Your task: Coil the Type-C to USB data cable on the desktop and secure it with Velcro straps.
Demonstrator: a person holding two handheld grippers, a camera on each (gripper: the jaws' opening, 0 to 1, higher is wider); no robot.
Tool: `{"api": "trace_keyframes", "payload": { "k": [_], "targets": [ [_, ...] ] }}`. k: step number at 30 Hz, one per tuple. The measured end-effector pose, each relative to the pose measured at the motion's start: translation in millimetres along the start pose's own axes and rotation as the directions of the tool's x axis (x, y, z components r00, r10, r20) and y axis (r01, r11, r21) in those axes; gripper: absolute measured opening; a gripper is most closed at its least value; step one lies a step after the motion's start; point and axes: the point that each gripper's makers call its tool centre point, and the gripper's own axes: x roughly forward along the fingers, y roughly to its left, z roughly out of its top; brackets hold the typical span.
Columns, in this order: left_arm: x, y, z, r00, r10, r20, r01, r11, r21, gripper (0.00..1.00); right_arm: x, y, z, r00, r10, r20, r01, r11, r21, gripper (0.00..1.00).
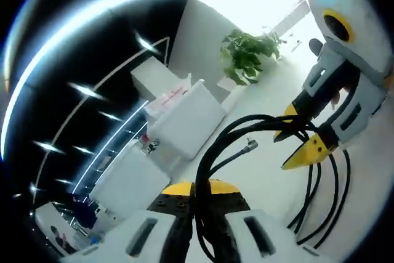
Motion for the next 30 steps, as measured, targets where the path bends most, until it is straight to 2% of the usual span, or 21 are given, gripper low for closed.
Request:
{"api": "trace_keyframes", "payload": {
  "k": [3,6,10,12,14,17,18,22,23,25,28,29,30],
  "targets": [
    [1,-2.0,-1.8,1.000,-0.007,0.002,0.007,0.999,0.038,0.08,0,2,1.1,0.999,0.038,0.008,-0.038,0.999,0.019,0.13],
    [4,-3.7,-6.1,1.000,-0.025,0.013,0.025,1.000,0.015,0.09,-1,-2,4.8,0.999,0.036,0.026,-0.036,0.999,-0.011,0.10],
    [8,-8.6,-9.1,0.999,-0.039,0.032,0.038,0.999,0.025,0.10,0,-9,4.0,0.999,0.041,0.034,-0.041,0.999,0.005,0.08],
    [9,-9.8,-12.6,0.999,-0.036,0.015,0.035,0.997,0.071,0.13,0,-8,4.5,0.998,0.043,0.041,-0.042,0.999,-0.006,0.08],
    [11,-12.9,-16.4,0.999,-0.039,0.002,0.039,0.996,0.083,0.17,0,-7,6.3,0.998,0.044,0.047,-0.043,0.999,-0.023,0.08],
    [12,-11.1,-21.1,0.999,-0.033,-0.006,0.034,0.995,0.093,0.14,-1,-6,8.8,0.997,0.045,0.055,-0.043,0.999,-0.034,0.08],
    [12,-10.8,-18.8,0.999,-0.034,0.014,0.033,0.999,0.038,0.13,-1,-7,8.9,0.997,0.045,0.057,-0.043,0.999,-0.031,0.08],
    [10,-6.5,-13.0,0.998,-0.029,0.047,0.029,1.000,0.011,0.11,-1,-10,8.7,0.996,0.048,0.070,-0.048,0.999,0.003,0.08],
    [10,-4.5,-7.4,0.997,-0.019,0.075,0.021,0.999,-0.031,0.10,-1,-11,9.0,0.996,0.043,0.075,-0.044,0.999,0.019,0.08],
    [6,-0.8,1.8,0.994,-0.017,0.106,0.026,0.997,-0.077,0.09,-1,-16,8.0,0.996,0.028,0.080,-0.034,0.997,0.072,0.09],
    [1,0.6,11.4,0.993,-0.024,0.111,0.033,0.996,-0.082,0.08,-2,-19,8.5,0.995,0.026,0.096,-0.043,0.983,0.179,0.11],
    [-1,-1.6,13.3,0.993,-0.042,0.109,0.053,0.994,-0.099,0.08,-3,-18,11.8,0.993,0.034,0.114,-0.057,0.975,0.214,0.13],
    [-2,-3.3,14.4,0.993,-0.055,0.106,0.071,0.986,-0.149,0.07,-4,-20,13.5,0.993,0.028,0.119,-0.055,0.970,0.238,0.16]
  ]
}}
